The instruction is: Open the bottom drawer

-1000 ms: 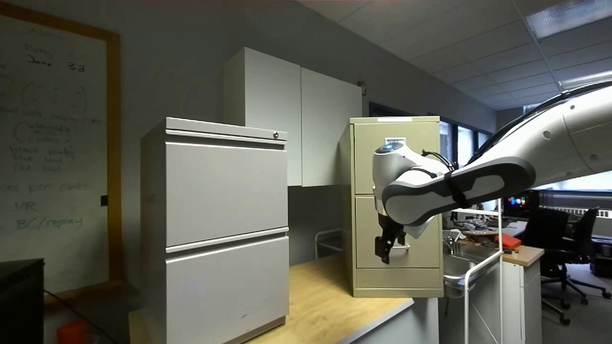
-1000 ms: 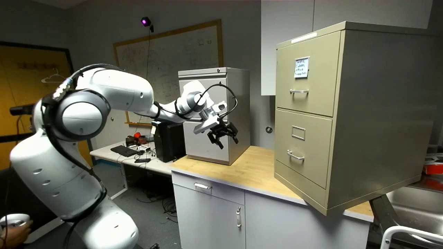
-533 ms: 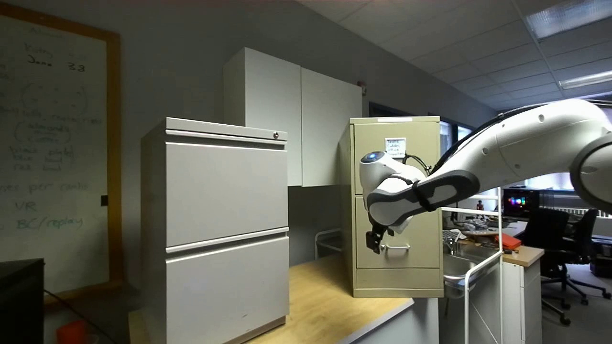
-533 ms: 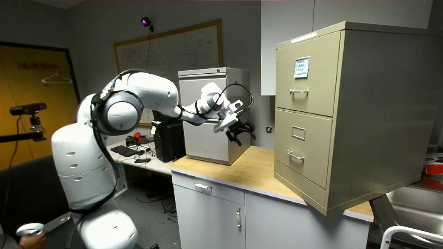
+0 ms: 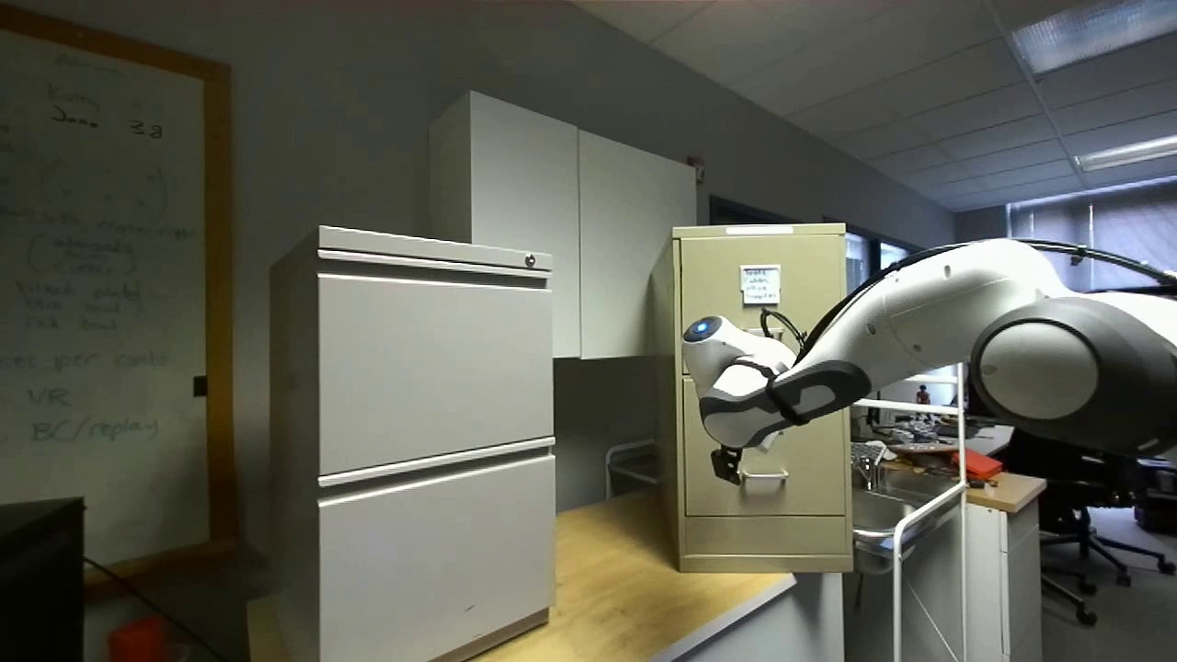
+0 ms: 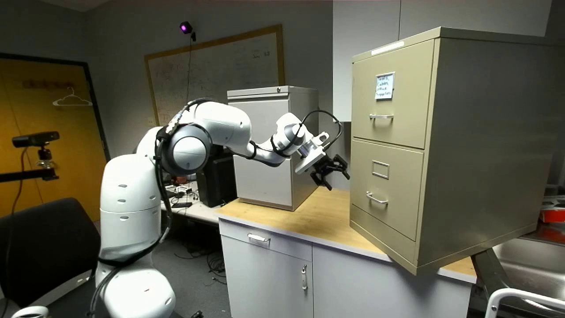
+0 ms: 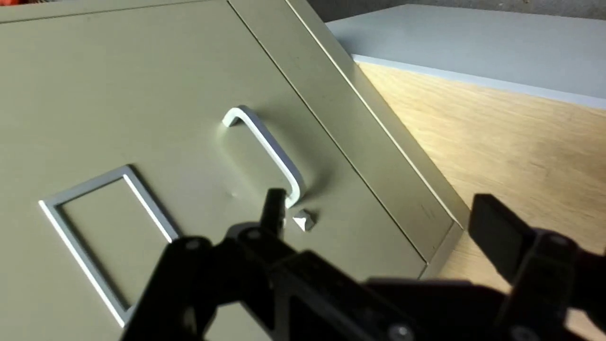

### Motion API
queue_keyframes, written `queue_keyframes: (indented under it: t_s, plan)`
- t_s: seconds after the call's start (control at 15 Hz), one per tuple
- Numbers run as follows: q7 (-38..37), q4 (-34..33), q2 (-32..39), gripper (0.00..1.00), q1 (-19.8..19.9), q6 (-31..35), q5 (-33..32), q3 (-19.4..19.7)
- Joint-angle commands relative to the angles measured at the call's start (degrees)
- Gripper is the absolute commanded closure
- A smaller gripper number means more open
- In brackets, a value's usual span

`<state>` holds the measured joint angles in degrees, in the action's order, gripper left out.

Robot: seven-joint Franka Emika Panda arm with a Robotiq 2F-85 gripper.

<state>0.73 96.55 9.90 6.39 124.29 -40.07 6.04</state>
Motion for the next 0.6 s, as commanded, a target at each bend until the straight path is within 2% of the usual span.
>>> queue_keyframes:
  t_s: [0.0,0.53]
  plan:
    - [2.7,-4.4,4.0,0.0,0.4,-1.0,-0.6,1.5]
    - [4.7,-8.9,9.5,0.0,1.2,0.8,-1.1,3.4]
